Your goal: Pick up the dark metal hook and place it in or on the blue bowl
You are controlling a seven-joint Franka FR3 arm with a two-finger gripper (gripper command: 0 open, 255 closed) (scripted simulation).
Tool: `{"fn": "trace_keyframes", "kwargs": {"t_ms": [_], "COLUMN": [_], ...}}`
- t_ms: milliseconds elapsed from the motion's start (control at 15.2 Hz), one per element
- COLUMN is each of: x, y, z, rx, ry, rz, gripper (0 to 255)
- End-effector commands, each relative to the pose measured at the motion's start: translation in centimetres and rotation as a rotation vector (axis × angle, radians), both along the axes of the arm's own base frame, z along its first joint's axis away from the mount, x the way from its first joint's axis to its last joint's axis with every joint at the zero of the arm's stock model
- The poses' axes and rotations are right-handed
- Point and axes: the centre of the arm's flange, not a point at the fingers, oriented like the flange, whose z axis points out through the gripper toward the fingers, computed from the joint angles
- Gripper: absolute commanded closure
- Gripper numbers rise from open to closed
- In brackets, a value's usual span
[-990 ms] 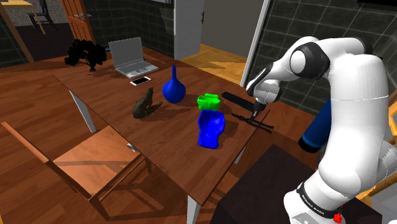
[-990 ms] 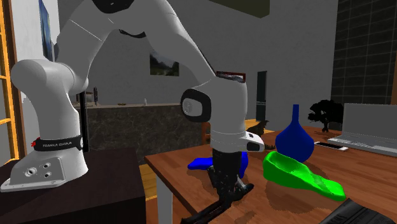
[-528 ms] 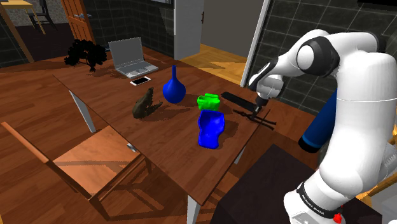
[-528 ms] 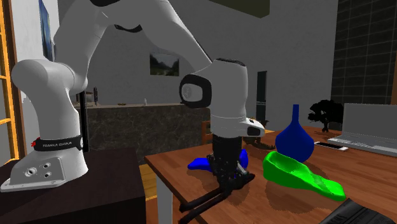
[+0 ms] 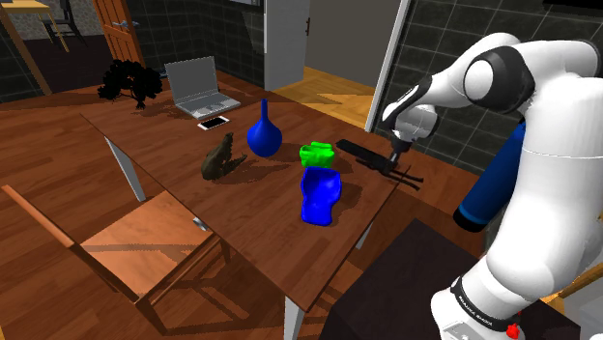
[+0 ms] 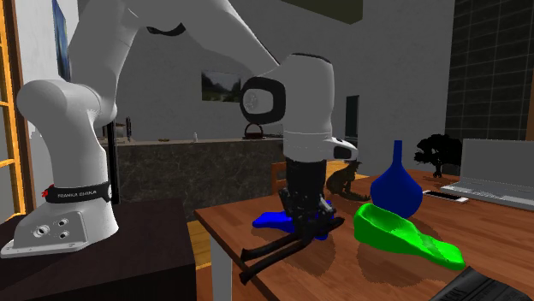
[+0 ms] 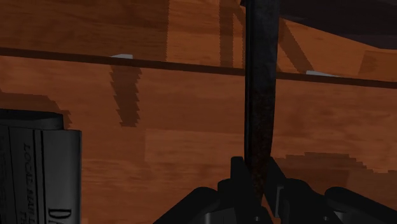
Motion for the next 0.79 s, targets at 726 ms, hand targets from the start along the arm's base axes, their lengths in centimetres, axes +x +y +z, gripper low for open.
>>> {"fn": "trace_keyframes", "kwargs": {"t_ms": [726], "x": [0.0], "y": [0.0], "z": [7.0], "rx": [0.0], "ry": [0.0], "rz": [0.0], "gripper": [255]}}
